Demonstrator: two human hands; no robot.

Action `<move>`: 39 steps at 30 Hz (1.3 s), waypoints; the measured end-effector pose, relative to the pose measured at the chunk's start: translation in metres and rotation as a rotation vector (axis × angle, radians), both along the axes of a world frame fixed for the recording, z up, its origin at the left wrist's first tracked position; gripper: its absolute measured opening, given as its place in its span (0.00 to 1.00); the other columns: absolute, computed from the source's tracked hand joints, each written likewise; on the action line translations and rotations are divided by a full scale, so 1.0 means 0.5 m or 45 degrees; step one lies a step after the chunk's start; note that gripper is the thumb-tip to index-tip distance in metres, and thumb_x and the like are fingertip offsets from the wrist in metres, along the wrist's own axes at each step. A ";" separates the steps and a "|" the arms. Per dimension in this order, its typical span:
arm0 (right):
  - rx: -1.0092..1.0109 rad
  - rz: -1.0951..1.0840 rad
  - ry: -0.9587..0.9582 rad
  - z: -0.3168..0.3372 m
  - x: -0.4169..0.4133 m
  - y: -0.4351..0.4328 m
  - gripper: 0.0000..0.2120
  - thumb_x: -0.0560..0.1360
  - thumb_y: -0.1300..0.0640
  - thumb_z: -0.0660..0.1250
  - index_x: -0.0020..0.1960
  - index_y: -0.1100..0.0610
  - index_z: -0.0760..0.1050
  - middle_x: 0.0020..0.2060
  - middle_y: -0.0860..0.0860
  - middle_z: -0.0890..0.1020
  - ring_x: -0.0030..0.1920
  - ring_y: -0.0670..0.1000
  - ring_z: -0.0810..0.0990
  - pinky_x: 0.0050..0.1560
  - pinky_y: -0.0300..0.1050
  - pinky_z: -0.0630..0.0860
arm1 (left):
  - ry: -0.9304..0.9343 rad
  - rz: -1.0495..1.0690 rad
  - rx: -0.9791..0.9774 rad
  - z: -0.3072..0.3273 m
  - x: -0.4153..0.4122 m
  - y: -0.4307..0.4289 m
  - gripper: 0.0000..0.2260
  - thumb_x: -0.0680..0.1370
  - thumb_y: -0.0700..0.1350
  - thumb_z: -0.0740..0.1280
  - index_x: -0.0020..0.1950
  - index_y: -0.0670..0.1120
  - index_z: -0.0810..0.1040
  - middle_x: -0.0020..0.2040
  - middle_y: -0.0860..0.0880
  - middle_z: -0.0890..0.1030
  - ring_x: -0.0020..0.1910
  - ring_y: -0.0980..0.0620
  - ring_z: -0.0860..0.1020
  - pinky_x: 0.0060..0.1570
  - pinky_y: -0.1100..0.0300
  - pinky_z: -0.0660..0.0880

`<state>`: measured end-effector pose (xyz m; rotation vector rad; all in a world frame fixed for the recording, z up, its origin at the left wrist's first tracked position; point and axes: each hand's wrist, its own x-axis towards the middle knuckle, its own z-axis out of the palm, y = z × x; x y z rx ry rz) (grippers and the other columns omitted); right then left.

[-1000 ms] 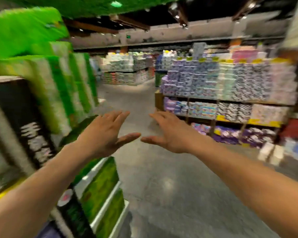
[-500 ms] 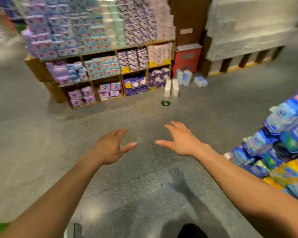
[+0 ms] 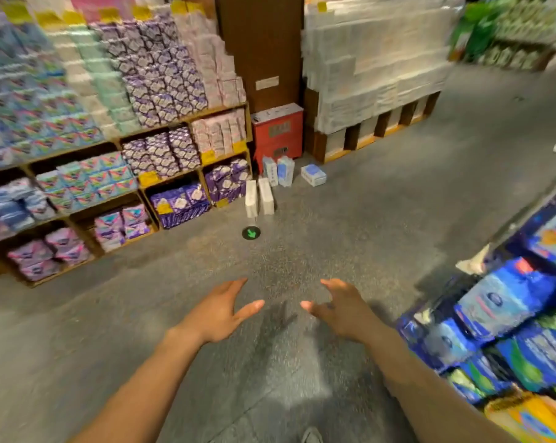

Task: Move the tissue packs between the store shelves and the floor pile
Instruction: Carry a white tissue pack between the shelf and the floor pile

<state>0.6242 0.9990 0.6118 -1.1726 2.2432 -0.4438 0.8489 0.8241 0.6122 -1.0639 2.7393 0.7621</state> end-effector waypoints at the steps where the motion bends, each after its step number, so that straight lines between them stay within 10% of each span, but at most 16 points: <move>1: 0.019 0.018 0.026 0.013 -0.044 -0.034 0.55 0.65 0.18 0.53 0.79 0.54 0.61 0.77 0.55 0.65 0.75 0.57 0.66 0.74 0.55 0.64 | 0.016 0.007 -0.002 0.007 -0.043 -0.036 0.48 0.70 0.80 0.47 0.81 0.51 0.56 0.79 0.47 0.63 0.76 0.47 0.64 0.74 0.52 0.62; 27: 0.104 0.139 0.119 0.011 -1.020 -1.028 0.42 0.77 0.32 0.62 0.81 0.54 0.54 0.81 0.53 0.56 0.80 0.55 0.54 0.79 0.56 0.56 | -0.034 -0.107 -0.130 -0.052 -1.014 -1.047 0.47 0.70 0.79 0.44 0.81 0.51 0.56 0.79 0.45 0.64 0.76 0.44 0.65 0.73 0.49 0.65; 39: 0.250 0.688 0.244 0.001 -1.518 -1.521 0.44 0.77 0.30 0.59 0.83 0.53 0.49 0.82 0.53 0.52 0.81 0.54 0.49 0.79 0.54 0.53 | -0.246 0.410 -0.044 -0.116 -1.386 -1.332 0.43 0.73 0.76 0.45 0.82 0.54 0.51 0.81 0.47 0.57 0.80 0.45 0.55 0.78 0.43 0.53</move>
